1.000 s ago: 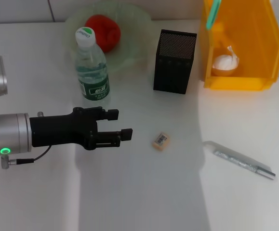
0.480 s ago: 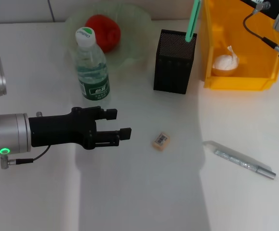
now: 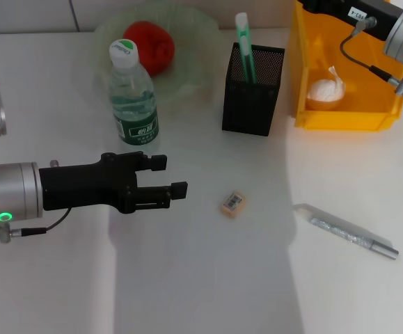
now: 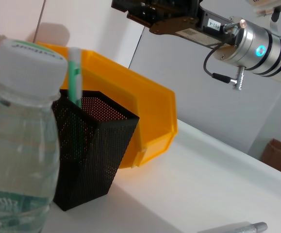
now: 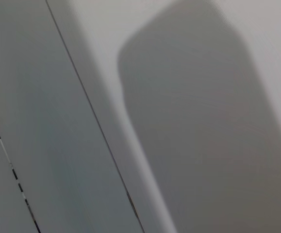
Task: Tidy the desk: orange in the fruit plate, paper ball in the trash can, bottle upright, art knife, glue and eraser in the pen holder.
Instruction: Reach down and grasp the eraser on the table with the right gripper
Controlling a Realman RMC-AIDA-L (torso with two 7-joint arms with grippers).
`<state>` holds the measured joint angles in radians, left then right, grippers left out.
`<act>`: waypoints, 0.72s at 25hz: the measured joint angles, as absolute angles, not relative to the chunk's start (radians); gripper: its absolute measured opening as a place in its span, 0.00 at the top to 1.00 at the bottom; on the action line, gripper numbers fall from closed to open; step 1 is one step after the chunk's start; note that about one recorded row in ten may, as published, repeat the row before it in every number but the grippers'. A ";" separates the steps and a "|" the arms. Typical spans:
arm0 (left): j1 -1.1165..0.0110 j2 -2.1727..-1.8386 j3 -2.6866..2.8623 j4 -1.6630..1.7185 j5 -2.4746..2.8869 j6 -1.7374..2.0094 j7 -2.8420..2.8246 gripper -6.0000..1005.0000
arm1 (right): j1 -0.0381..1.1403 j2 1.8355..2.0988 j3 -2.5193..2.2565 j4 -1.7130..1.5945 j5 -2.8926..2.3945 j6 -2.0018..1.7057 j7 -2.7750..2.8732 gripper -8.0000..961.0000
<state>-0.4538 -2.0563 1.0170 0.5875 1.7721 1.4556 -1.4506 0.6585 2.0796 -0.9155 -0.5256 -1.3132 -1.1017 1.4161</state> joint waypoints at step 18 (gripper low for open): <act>-0.440 -2.040 0.989 0.593 1.772 1.479 -1.455 0.22 | 0.668 2.043 -0.961 -1.464 -2.165 -1.690 2.377 0.32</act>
<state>-0.4403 -2.0403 0.9895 0.5931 1.7723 1.4786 -1.4555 0.6684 2.0434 -0.9610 -1.4636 -2.1650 -1.6904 2.3773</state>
